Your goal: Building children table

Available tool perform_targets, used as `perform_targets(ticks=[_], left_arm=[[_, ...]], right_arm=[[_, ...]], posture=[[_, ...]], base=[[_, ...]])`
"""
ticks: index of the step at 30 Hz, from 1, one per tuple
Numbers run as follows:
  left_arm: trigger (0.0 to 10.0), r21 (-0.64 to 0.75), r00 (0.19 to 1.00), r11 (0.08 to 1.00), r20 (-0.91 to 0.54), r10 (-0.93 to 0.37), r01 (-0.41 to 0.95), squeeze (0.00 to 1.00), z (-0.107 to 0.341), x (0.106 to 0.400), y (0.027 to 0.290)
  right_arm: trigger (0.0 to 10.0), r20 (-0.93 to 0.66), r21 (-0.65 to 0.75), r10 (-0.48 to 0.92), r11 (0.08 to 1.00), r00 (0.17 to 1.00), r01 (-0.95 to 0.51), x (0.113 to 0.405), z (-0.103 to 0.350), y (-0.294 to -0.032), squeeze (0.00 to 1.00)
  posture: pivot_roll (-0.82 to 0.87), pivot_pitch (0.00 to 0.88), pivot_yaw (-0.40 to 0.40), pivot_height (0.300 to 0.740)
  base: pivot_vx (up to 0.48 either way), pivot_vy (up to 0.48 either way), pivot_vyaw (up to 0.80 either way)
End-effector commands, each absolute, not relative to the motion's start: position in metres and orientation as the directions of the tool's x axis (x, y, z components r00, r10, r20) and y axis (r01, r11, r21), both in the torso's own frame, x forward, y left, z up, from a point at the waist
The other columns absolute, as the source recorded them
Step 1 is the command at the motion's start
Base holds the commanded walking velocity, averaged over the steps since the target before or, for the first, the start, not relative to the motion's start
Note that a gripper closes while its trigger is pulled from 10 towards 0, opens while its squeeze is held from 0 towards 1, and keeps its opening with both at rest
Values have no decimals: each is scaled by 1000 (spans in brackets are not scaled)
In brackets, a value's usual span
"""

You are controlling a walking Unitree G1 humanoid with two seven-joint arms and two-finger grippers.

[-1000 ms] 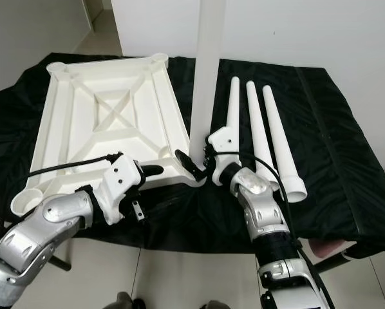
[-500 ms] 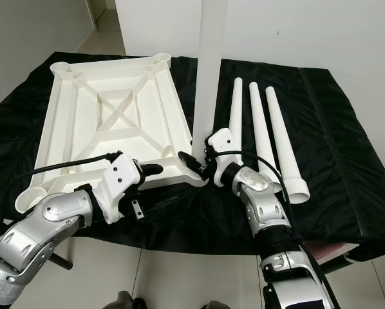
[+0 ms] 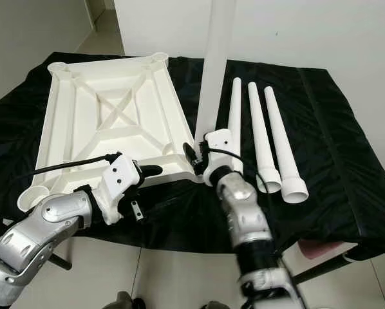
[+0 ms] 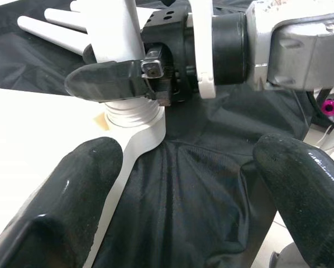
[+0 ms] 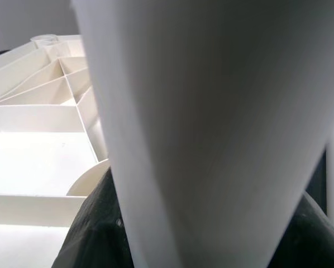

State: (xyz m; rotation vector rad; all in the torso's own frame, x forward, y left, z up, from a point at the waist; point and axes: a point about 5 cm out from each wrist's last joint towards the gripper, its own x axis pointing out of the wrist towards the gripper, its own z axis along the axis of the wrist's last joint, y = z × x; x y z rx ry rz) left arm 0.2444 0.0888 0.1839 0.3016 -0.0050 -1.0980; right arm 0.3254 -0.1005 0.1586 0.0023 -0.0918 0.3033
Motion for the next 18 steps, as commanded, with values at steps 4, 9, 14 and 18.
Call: perform_targets(ticks=[4, 9, 14, 18], left_arm=[[10000, 224, 385, 344, -172, -907, 912, 0, 182, 239, 88], [10000, 226, 384, 343, -172, -907, 912, 0, 182, 239, 88], [10000, 229, 382, 340, -173, -908, 912, 0, 181, 239, 88], [10000, 231, 382, 340, -173, -908, 912, 0, 181, 238, 88]], right_arm=[[10000, 47, 53, 137, 989, 989, -140, 312, 142, -88, 0], [10000, 103, 68, 140, 987, 985, -147, 310, 151, -85, 0], [10000, 135, 79, 147, 984, 980, -158, 306, 155, -94, 1000], [10000, 165, 72, 190, 976, 968, -204, 304, 159, -101, 1000]], posture=[[-94, 113, 35, 740], [-100, 106, 36, 740], [-101, 96, 34, 740], [-100, 92, 33, 740]], base=[[0, 0, 0], [0, 0, 0], [0, 0, 0], [0, 0, 0]])
